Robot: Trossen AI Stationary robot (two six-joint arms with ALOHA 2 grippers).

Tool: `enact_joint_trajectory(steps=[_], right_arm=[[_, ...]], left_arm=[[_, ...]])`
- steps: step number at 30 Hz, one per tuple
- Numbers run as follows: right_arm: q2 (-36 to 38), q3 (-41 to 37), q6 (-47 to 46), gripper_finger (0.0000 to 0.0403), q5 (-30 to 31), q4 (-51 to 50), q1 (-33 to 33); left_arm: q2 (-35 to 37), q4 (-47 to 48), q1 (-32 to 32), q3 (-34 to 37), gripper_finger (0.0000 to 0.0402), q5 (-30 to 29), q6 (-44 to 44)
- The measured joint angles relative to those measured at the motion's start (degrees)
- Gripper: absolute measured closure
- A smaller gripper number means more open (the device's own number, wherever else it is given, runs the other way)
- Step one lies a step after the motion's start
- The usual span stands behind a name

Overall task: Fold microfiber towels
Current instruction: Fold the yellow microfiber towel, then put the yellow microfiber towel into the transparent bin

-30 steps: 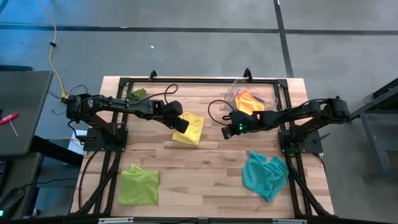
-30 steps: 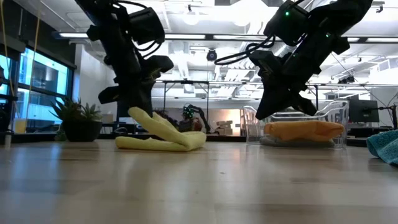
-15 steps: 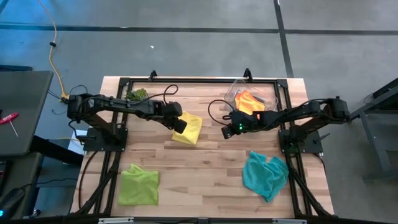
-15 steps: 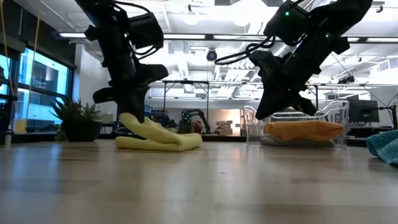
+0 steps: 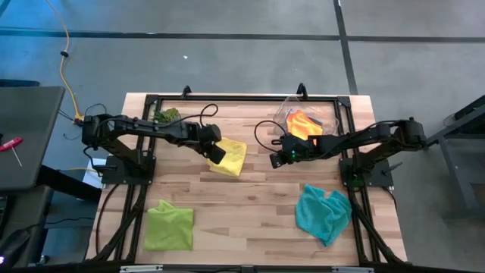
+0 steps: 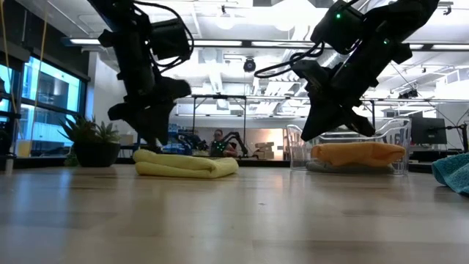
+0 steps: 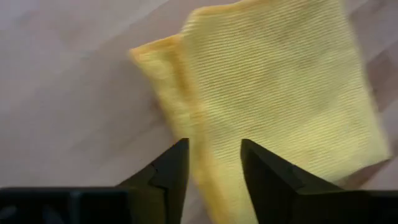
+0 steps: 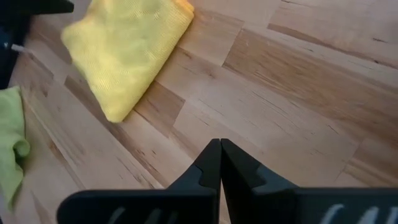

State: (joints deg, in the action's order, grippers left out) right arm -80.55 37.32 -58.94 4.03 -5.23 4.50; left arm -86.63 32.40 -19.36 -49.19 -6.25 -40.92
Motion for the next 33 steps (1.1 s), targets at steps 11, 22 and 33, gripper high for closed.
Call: enact_joint_trajectory(steps=[11,22,33], right_arm=[[-0.5,0.3,-7.1,0.0359,-3.1,17.0,0.0],[-16.6,13.3,-10.5,0.0125,-9.2,14.9,0.7],[-34.0,31.8,-16.6,0.0086,-11.4,0.5,3.3]], left_arm=[[6.2,-4.5,-5.1,4.0,0.0196,2.6,14.2],[11.5,-16.4,-6.3,16.1,0.0195,11.0,17.9],[8.5,-18.4,-6.5,18.4,0.0195,10.8,23.8]])
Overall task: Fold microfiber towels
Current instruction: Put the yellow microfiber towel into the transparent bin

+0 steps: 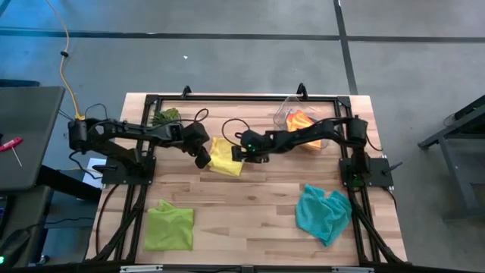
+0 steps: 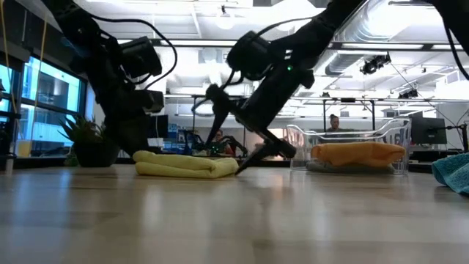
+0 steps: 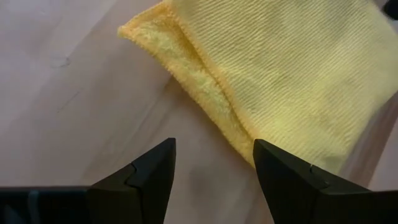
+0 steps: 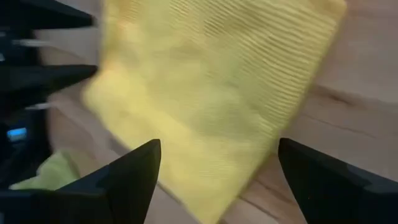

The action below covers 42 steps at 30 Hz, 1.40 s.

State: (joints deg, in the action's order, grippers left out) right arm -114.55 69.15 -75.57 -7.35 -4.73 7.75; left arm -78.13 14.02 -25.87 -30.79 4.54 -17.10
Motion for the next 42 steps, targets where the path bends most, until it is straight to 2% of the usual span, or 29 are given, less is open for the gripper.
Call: enact_joint_trajectory(steps=[7,13,18,21,23,25,29,30,34,42], right_arm=[[-0.6,0.6,-5.6,0.0086,0.9,-1.0,0.1],[-3.5,0.6,-12.0,0.0086,-0.3,7.6,-0.2],[-6.0,0.7,-16.9,0.0102,-0.2,10.1,-0.2],[-6.1,0.7,-16.6,0.0136,0.3,9.9,0.1],[-6.2,0.6,-15.5,0.0173,-0.6,9.6,0.5],[-6.2,0.6,-13.9,0.0224,-1.6,8.7,0.8],[-5.5,0.5,-8.8,0.0362,-2.7,6.7,1.3],[-4.9,0.4,-7.3,0.0381,-2.5,5.9,1.4],[-1.4,0.2,-1.5,0.0388,-2.0,0.8,3.3],[13.2,0.3,15.1,0.04,-3.8,-12.8,8.0]], left_arm=[[-2.2,-3.0,0.0,0.0,0.0195,0.0,1.4],[-5.2,-6.2,0.0,0.0,0.0195,1.2,3.8],[-7.0,-6.6,0.0,-0.2,0.0195,2.8,3.9],[-7.1,-6.7,0.0,-0.2,0.0195,2.8,3.9],[-7.2,-7.1,0.0,-0.2,0.0195,2.9,3.9],[-7.1,-7.1,0.0,-0.2,0.0195,3.0,3.9],[-6.1,-6.5,-0.5,-0.1,0.0195,3.6,3.8],[-5.3,-5.6,-0.8,-0.1,0.0195,4.1,3.8],[-0.1,-1.5,-3.1,-1.3,0.0195,4.6,3.8],[14.1,4.5,-5.6,-6.9,0.0195,4.2,3.8]])
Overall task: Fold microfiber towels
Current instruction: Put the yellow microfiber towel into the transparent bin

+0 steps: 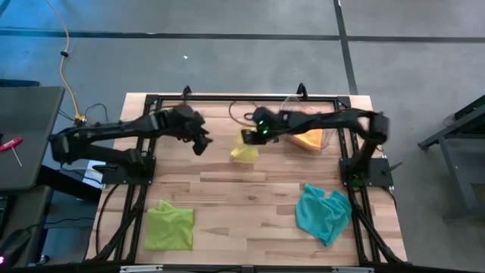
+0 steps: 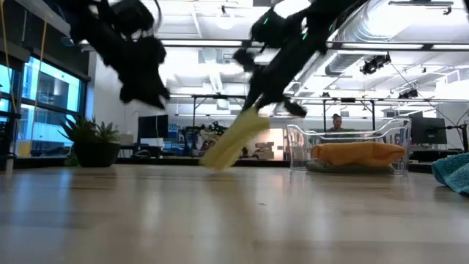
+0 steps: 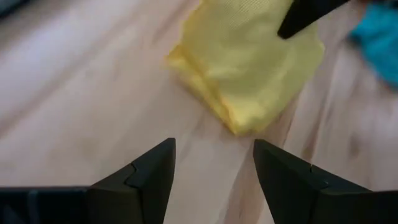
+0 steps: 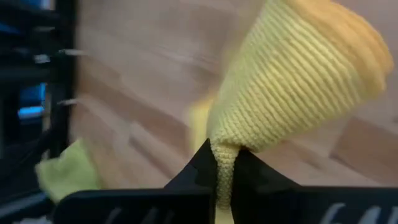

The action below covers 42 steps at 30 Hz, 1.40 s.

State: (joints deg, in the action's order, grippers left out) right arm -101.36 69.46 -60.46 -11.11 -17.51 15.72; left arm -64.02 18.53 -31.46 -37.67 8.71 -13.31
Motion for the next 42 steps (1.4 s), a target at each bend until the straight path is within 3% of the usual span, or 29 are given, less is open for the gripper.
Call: enact_joint_trajectory(steps=[9,14,18,24,28,32,35,37,42], right_arm=[[23.0,0.1,10.1,0.0402,1.7,-21.2,3.7],[34.6,0.1,11.1,0.0402,9.4,-39.8,5.4],[44.7,-2.3,7.8,0.0402,14.2,-44.2,7.3],[58.2,-13.9,0.2,0.0403,15.8,-43.4,11.9],[61.8,-24.9,-2.6,0.0403,13.6,-29.2,14.5],[59.8,-32.1,-3.4,0.0403,8.8,-7.9,18.5],[56.0,-33.3,-2.2,0.0403,7.1,1.3,21.6],[54.5,-32.7,-0.3,0.0403,7.0,2.4,23.6],[53.0,-34.3,2.9,0.0403,5.3,-5.7,26.9]], left_arm=[[10.0,-8.9,0.5,-2.9,0.0195,-0.5,-2.7],[10.6,-12.8,0.5,-3.0,0.0195,-0.5,-5.2],[10.6,-13.2,0.5,-3.0,0.0195,-0.6,-5.6],[10.6,-13.3,0.5,-3.0,0.0195,-0.6,-7.1],[10.6,-14.2,0.5,-2.9,0.0195,-0.6,-8.4],[10.6,-15.7,0.5,-2.9,0.0195,-0.8,-9.0],[10.6,-16.1,0.5,-2.9,0.0195,-0.8,-9.3],[10.6,-16.1,0.5,-2.9,0.0195,-0.8,-10.3],[10.6,-15.9,0.5,-2.9,0.0195,-0.6,-11.3]])
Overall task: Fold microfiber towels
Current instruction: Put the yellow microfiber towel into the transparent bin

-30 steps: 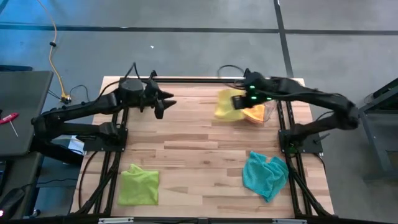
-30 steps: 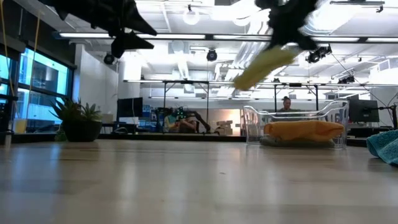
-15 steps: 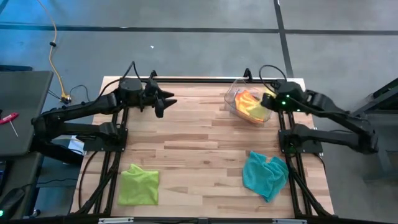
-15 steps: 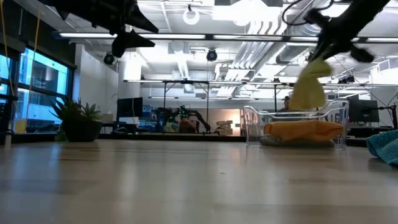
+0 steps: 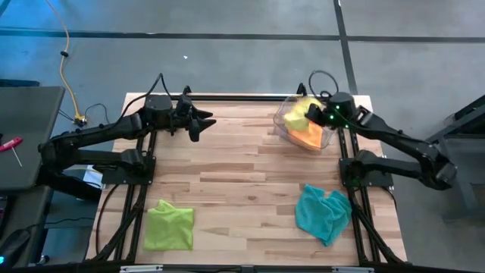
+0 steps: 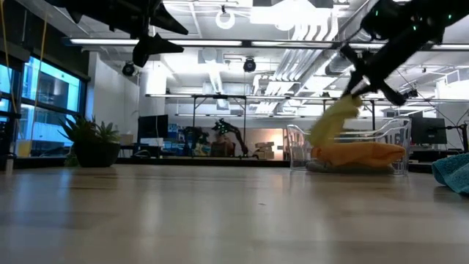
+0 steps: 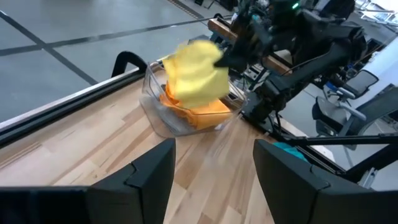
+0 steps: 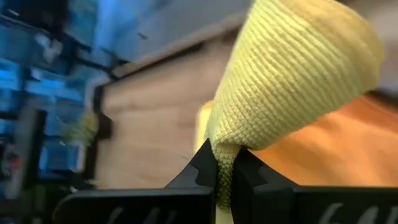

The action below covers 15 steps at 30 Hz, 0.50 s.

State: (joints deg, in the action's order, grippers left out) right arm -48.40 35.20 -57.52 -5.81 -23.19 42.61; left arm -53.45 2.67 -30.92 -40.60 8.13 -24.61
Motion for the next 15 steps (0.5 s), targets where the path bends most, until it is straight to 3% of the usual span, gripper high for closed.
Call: enact_joint_trajectory(steps=[5,10,15], right_arm=[[-0.9,-5.4,-1.6,0.0403,-7.7,0.5,1.3],[-1.1,-6.0,-0.6,0.0403,-4.8,-9.7,2.1],[-1.0,-6.0,0.9,0.0403,-4.9,-13.8,3.6]], left_arm=[[0.0,0.0,0.0,0.0,0.0195,0.0,-0.3],[0.0,0.0,0.0,0.0,0.0195,0.0,-0.3],[0.0,0.1,0.0,0.0,0.0195,0.0,-0.3]])
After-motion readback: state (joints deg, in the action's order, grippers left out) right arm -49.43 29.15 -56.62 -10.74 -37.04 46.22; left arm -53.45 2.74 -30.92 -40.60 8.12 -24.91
